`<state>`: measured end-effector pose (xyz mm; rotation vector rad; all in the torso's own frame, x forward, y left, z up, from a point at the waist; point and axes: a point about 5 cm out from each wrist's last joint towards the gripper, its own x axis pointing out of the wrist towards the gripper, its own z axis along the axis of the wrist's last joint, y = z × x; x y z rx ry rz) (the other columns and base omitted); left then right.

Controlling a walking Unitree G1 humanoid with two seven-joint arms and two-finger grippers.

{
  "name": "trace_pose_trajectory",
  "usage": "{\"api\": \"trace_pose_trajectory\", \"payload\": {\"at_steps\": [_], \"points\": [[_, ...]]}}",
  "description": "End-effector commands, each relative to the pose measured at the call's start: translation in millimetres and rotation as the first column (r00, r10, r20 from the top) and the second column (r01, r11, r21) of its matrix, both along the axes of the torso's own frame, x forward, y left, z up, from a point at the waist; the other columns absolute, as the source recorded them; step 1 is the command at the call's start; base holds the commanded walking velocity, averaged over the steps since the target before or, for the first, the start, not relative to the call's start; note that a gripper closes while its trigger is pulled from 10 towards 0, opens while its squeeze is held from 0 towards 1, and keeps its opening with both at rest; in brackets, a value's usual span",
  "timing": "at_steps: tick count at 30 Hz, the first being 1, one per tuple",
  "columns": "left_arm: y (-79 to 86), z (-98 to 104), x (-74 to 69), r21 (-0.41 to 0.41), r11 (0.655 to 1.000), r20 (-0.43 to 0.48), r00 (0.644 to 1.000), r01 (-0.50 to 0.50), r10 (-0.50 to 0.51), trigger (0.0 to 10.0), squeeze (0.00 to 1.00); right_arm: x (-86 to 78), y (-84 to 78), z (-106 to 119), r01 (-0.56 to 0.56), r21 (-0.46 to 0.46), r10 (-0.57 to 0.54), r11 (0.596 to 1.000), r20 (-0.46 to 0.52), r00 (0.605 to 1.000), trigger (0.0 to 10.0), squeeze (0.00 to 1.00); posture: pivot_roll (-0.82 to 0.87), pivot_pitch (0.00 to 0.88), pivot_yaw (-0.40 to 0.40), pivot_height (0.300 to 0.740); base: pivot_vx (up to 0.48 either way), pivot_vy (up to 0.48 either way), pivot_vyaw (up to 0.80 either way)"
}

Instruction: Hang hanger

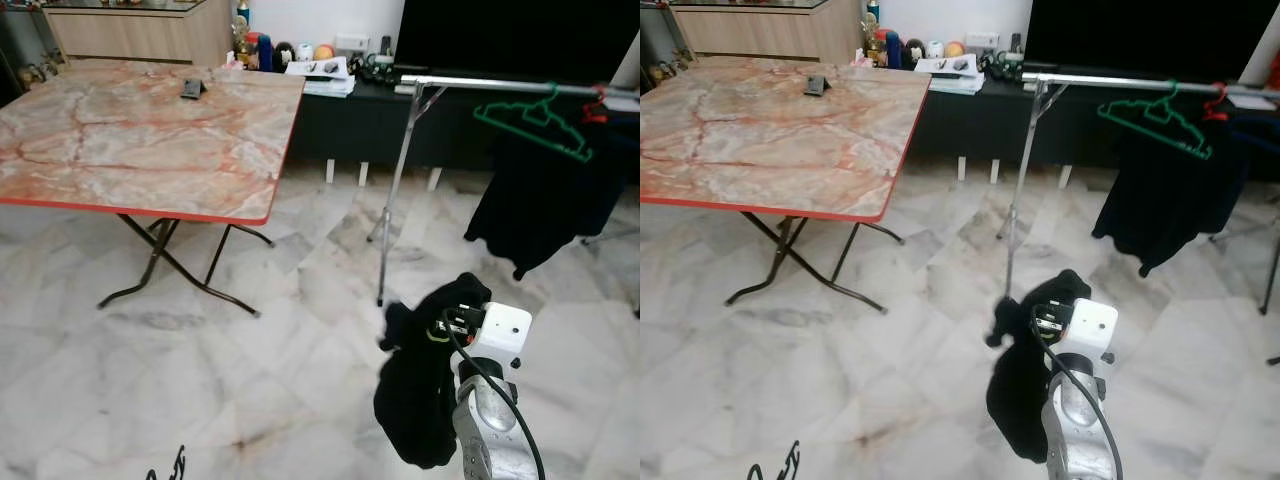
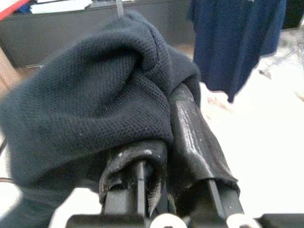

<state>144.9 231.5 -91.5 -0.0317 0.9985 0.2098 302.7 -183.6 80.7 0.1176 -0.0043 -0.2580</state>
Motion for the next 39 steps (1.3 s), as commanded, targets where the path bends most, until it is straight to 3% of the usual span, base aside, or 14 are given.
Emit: {"api": "trace_pose_trajectory", "payload": {"at_steps": [1, 17, 25, 39], "points": [[3.7, -2, -7.8, 0.01, 1.0, -0.03, 0.999, -0.011, 0.011, 10.0, 0.0, 3.9, 1.0, 10, -0.001, -0.005, 0.001, 1.0, 0.042, 0.999, 10.0, 0.0, 0.05, 0.122, -0.027, 0.74, 0.0, 0.48, 0.0], [13.9, -3, -17.4, 0.017, 1.0, -0.042, 0.999, -0.022, 0.023, 10.0, 0.0, 5.9, 3.2, 11, -0.009, -0.01, 0.01, 1.0, 0.044, 0.999, 10.0, 0.0, 0.05, 0.126, -0.029, 0.74, 0.0, 0.425, 0.0], [0.0, -5, -12.5, 0.009, 1.0, -0.039, 0.999, -0.011, 0.011, 10.0, 0.0, 6.9, 4.3, 11, -0.012, -0.01, 0.012, 1.0, 0.046, 0.999, 10.0, 0.0, 0.06, 0.122, -0.026, 0.74, 0.0, 0.376, 0.0], [-4.3, -5, -10.7, 0.007, 1.0, -0.023, 1.0, -0.006, 0.006, 10.0, 0.0, 8.3, 5.5, 12, -0.018, -0.009, 0.018, 1.0, 0.052, 0.999, 10.0, 0.0, 0.06, 0.112, -0.028, 0.74, 0.0, 0.0, 0.0]]}}
